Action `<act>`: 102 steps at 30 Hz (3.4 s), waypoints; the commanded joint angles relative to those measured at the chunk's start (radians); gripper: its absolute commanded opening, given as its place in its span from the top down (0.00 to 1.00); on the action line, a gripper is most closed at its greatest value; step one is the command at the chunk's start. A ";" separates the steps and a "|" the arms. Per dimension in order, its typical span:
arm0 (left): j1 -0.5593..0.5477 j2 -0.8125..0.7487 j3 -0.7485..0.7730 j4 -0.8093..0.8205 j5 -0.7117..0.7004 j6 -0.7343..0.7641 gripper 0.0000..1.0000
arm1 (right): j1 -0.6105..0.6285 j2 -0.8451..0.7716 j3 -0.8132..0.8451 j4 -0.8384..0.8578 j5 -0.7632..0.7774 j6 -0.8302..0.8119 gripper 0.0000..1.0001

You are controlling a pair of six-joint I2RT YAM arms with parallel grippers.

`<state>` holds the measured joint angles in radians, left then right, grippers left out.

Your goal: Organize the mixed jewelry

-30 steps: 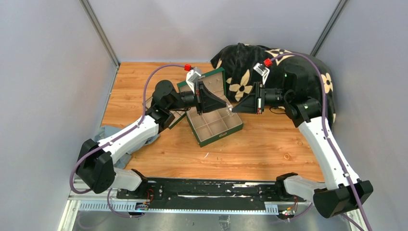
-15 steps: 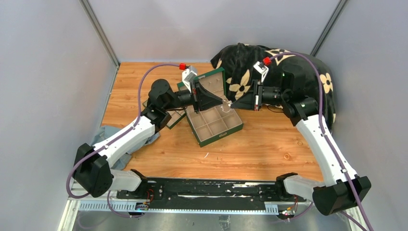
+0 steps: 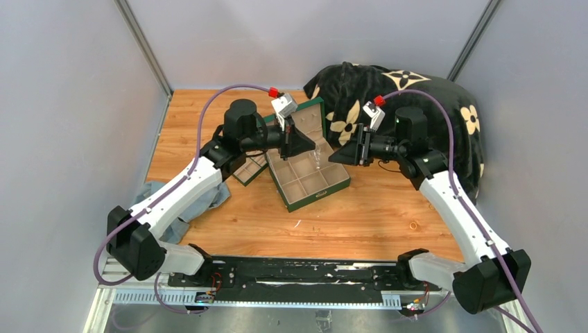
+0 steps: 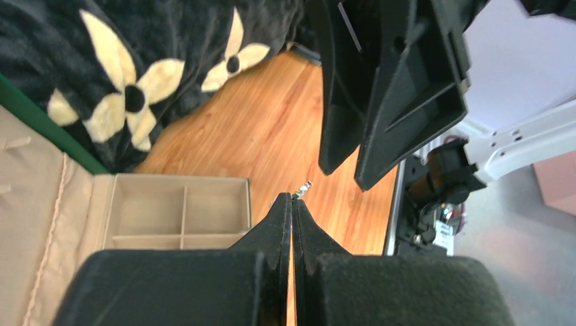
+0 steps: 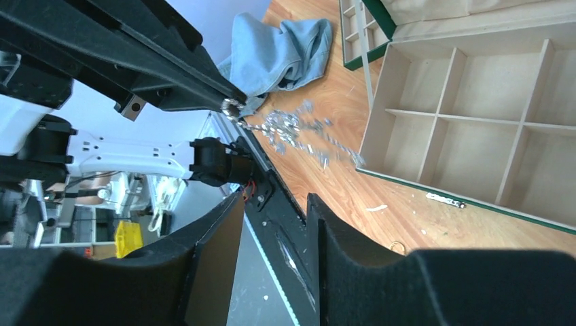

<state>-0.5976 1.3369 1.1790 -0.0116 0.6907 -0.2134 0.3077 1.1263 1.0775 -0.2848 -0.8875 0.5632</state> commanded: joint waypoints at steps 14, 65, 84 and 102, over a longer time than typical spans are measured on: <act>0.008 0.045 0.075 -0.205 -0.081 0.185 1.00 | 0.176 -0.112 -0.082 0.113 0.444 -0.318 0.61; 0.010 0.521 0.459 -0.181 -0.570 0.080 1.00 | 0.168 -0.234 -0.153 0.052 0.754 -0.401 0.56; 0.050 0.420 0.416 -0.320 -0.712 0.131 1.00 | 0.165 -0.217 -0.154 0.051 0.744 -0.422 0.56; 0.051 0.363 0.354 -0.370 -0.716 0.125 1.00 | 0.165 -0.203 -0.151 0.062 0.731 -0.406 0.57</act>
<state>-0.5472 1.7485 1.5490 -0.3691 -0.0051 -0.0856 0.4717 0.9211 0.9176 -0.2249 -0.1493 0.1596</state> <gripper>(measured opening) 0.009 0.436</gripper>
